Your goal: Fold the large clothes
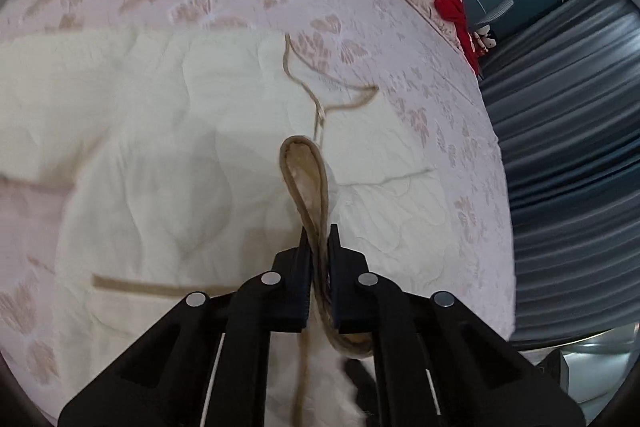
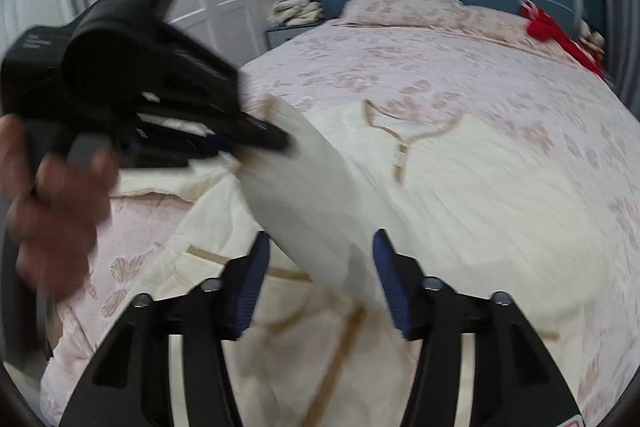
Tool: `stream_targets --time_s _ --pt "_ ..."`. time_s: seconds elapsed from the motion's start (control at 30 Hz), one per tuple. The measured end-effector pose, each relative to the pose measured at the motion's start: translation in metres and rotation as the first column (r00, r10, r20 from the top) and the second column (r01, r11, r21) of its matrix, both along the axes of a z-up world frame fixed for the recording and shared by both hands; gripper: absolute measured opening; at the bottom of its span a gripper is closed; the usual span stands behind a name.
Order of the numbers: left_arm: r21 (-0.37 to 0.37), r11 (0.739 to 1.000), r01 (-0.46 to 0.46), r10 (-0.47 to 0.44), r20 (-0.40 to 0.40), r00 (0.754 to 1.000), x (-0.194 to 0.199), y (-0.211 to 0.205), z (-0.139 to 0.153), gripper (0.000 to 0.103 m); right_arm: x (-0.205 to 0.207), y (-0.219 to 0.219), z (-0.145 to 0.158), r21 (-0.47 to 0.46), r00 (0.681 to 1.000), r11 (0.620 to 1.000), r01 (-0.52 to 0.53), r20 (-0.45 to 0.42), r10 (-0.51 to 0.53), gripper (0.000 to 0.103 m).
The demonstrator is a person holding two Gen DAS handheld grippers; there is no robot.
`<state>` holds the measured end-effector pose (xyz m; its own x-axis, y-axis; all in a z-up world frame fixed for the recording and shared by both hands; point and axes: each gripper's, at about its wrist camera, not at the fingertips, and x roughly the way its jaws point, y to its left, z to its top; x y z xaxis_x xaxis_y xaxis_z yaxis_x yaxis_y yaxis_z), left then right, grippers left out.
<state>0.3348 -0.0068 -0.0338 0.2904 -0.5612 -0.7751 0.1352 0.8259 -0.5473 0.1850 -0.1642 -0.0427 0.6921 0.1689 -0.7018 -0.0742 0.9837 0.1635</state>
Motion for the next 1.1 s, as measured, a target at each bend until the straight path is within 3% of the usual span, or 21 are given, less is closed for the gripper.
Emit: stream_targets --time_s 0.1,0.2,0.37,0.43,0.57,0.63,0.67,0.73,0.8,0.9,0.97,1.1 --pt "0.074 0.997 -0.012 0.007 0.077 0.997 0.016 0.015 0.012 0.004 -0.009 -0.039 -0.012 0.03 0.994 0.995 0.092 -0.058 -0.09 0.055" --pt "0.151 0.988 -0.026 0.004 0.143 0.99 0.029 0.027 0.02 0.004 -0.012 -0.096 -0.029 0.104 0.966 0.966 0.236 -0.138 -0.221 0.055" --pt "0.337 0.938 -0.081 0.005 0.22 0.976 0.046 0.039 0.006 0.004 -0.005 -0.187 -0.062 0.278 0.876 0.836 0.474 -0.249 -0.414 0.056" --pt "0.363 0.926 -0.1 0.018 0.222 0.975 0.052 0.042 -0.004 0.004 0.0 -0.205 -0.072 0.308 0.852 0.799 0.517 -0.271 -0.447 0.057" --pt "0.388 0.914 -0.118 0.038 0.207 0.978 0.063 0.044 -0.031 0.004 0.016 -0.223 -0.086 0.403 0.837 0.735 0.546 -0.303 -0.456 0.056" --pt "0.405 0.904 -0.137 0.061 0.196 0.979 0.066 0.045 -0.048 0.005 0.026 -0.231 -0.094 0.427 0.821 0.701 0.57 -0.32 -0.473 0.048" --pt "0.403 0.903 -0.15 0.081 0.183 0.98 0.068 0.048 -0.058 0.01 0.03 -0.234 -0.095 0.427 0.819 0.699 0.574 -0.32 -0.477 0.041" --pt "0.403 0.897 -0.18 0.132 0.145 0.981 0.071 0.055 -0.076 0.017 0.04 -0.235 -0.096 0.425 0.812 0.692 0.583 -0.328 -0.483 0.01" --pt "0.413 0.885 -0.218 0.181 0.126 0.975 0.067 0.065 -0.081 0.022 0.038 -0.237 -0.094 0.435 0.807 0.681 0.59 -0.319 -0.496 0.008" --pt "0.32 0.907 -0.274 0.245 0.127 0.961 0.04 0.088 -0.062 0.055 0.034 -0.239 -0.082 0.392 0.818 0.718 0.575 -0.267 -0.509 0.008" --pt "0.191 0.928 -0.319 0.296 0.14 0.945 0.012 0.102 -0.046 0.071 0.034 -0.238 -0.078 0.38 0.829 0.737 0.559 -0.255 -0.497 0.008" --pt "0.07 0.972 -0.223 0.223 0.008 0.975 -0.002 0.076 -0.063 0.073 0.036 -0.238 -0.083 0.378 0.828 0.736 0.561 -0.261 -0.497 0.008"
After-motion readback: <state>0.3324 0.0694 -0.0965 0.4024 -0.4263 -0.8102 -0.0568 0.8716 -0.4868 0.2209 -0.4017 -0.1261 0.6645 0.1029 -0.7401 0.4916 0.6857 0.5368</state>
